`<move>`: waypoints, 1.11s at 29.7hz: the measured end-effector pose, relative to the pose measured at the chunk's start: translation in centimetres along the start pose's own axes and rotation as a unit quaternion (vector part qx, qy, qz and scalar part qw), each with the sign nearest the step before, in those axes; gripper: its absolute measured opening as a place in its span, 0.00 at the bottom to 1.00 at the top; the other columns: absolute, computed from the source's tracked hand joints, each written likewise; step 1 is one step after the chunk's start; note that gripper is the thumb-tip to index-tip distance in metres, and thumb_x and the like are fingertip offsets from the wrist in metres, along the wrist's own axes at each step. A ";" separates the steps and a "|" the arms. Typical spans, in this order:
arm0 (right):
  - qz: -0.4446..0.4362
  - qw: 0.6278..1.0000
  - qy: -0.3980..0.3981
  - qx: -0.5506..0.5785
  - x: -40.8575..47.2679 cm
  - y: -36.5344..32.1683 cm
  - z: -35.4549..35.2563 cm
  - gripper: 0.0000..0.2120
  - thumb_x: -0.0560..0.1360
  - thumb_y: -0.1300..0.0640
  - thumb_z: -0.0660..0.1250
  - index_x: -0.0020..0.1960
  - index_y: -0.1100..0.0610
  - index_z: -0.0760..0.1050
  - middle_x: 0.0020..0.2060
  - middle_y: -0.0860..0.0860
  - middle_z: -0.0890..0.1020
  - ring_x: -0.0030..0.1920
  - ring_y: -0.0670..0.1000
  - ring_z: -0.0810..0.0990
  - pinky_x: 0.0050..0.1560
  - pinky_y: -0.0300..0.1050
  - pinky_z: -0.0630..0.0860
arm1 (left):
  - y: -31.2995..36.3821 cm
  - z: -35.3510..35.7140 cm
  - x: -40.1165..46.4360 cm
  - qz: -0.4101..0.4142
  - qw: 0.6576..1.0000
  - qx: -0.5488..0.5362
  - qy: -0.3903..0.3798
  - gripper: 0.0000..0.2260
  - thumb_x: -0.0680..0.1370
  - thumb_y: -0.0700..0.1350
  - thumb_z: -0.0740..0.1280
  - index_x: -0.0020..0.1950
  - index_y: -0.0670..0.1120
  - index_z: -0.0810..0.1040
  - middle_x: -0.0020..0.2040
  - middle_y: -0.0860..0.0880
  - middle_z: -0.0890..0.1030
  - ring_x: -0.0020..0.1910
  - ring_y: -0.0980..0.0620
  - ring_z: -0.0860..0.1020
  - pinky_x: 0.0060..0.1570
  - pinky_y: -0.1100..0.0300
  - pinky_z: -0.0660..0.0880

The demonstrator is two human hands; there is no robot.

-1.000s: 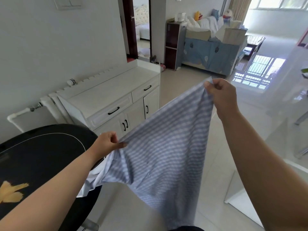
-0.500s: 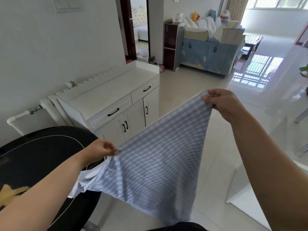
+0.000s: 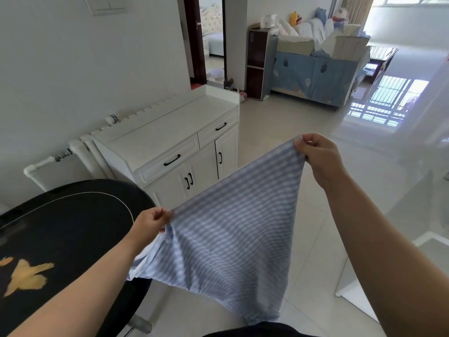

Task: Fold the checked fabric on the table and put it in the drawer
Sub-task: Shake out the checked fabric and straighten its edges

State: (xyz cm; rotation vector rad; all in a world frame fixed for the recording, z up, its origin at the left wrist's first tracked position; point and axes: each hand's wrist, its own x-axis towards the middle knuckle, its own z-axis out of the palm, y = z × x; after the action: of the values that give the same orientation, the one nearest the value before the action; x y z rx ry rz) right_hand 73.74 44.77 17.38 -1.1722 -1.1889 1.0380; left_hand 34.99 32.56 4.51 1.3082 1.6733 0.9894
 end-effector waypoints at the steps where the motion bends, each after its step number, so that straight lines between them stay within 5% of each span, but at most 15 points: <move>1: -0.013 1.000 0.012 -0.006 0.0 0.1 0.2 0.06 0.75 0.59 0.69 0.39 0.52 0.79 0.32 0.47 0.80 0.32 0.42 0.77 0.35 0.34 0.75 | -0.2 0.4 -0.4 -0.004 1.000 -0.024 0.012 0.18 0.73 0.57 0.67 0.41 0.41 0.79 0.30 0.43 0.79 0.33 0.49 0.75 0.39 0.57 0.74; 4: -0.056 0.997 0.038 -0.031 0.1 0.5 0.6 0.09 0.75 0.58 0.67 0.38 0.49 0.77 0.31 0.44 0.78 0.31 0.40 0.76 0.34 0.32 0.74 | -0.2 1.7 -1.0 -0.002 0.998 -0.023 0.066 0.14 0.77 0.55 0.65 0.40 0.45 0.79 0.29 0.41 0.79 0.29 0.48 0.74 0.37 0.56 0.74; 7: -0.057 0.994 0.081 -0.048 0.8 1.4 0.2 0.08 0.77 0.58 0.66 0.39 0.50 0.74 0.34 0.47 0.76 0.36 0.45 0.74 0.40 0.41 0.74 | 2.3 1.9 -0.1 0.024 0.987 0.030 0.154 0.11 0.78 0.52 0.65 0.38 0.50 0.79 0.29 0.46 0.77 0.29 0.51 0.71 0.30 0.58 0.69; 14: -0.009 0.979 0.195 0.059 2.4 0.9 -2.2 0.04 0.77 0.59 0.65 0.49 0.60 0.75 0.39 0.50 0.76 0.42 0.49 0.74 0.42 0.41 0.74 | 10.7 0.2 2.6 0.202 0.925 0.249 0.203 0.12 0.81 0.52 0.59 0.40 0.49 0.73 0.32 0.52 0.75 0.31 0.56 0.73 0.30 0.59 0.67; 18: -0.058 0.978 0.200 0.020 3.1 -1.0 -1.8 0.03 0.75 0.55 0.67 0.43 0.53 0.76 0.36 0.45 0.77 0.36 0.40 0.75 0.35 0.30 0.72 | 9.8 0.4 2.6 0.164 0.932 0.253 0.202 0.13 0.81 0.52 0.58 0.38 0.51 0.70 0.31 0.54 0.74 0.30 0.58 0.71 0.28 0.60 0.64; 21: -0.025 0.983 0.182 -0.014 4.1 -0.6 -1.2 0.04 0.74 0.54 0.67 0.41 0.51 0.76 0.36 0.46 0.77 0.38 0.44 0.76 0.40 0.39 0.75 | 8.9 0.7 2.7 0.134 0.952 0.179 0.210 0.14 0.81 0.52 0.58 0.36 0.51 0.70 0.30 0.53 0.73 0.30 0.55 0.71 0.29 0.59 0.65; 24: 0.028 0.982 0.185 -0.036 4.8 0.1 -0.1 0.04 0.75 0.54 0.66 0.45 0.54 0.76 0.38 0.48 0.77 0.43 0.50 0.76 0.45 0.46 0.75 | 8.8 0.7 3.1 0.132 0.949 0.183 0.221 0.15 0.80 0.52 0.59 0.35 0.49 0.70 0.28 0.51 0.73 0.28 0.54 0.69 0.28 0.59 0.65; 27: 0.017 0.967 0.244 -0.074 5.0 0.2 1.8 0.10 0.76 0.55 0.63 0.52 0.60 0.76 0.41 0.51 0.77 0.43 0.50 0.75 0.40 0.37 0.70 | 9.5 0.7 4.3 0.113 0.944 0.212 0.227 0.17 0.80 0.49 0.59 0.31 0.50 0.65 0.25 0.51 0.70 0.25 0.53 0.67 0.27 0.60 0.60; 29: -0.017 0.958 0.277 -0.071 4.2 -0.3 3.6 0.07 0.78 0.57 0.62 0.51 0.61 0.74 0.39 0.50 0.76 0.41 0.50 0.74 0.34 0.26 0.66 | 10.2 0.8 5.5 0.073 0.951 0.188 0.236 0.17 0.79 0.46 0.58 0.31 0.46 0.62 0.26 0.50 0.66 0.26 0.51 0.64 0.27 0.59 0.58; 33: -0.190 0.941 0.227 -0.162 -0.8 -0.4 8.1 0.05 0.78 0.60 0.60 0.48 0.61 0.74 0.37 0.49 0.76 0.35 0.48 0.73 0.34 0.30 0.64 | 11.8 1.7 6.8 0.023 0.960 0.130 0.248 0.13 0.77 0.43 0.56 0.32 0.44 0.63 0.27 0.48 0.65 0.27 0.52 0.62 0.29 0.57 0.61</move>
State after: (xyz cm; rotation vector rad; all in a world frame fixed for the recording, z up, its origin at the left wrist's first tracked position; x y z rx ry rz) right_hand 65.54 44.82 17.66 -1.2796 -1.1700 0.2596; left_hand 39.82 41.37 13.89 1.3425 2.2231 1.2301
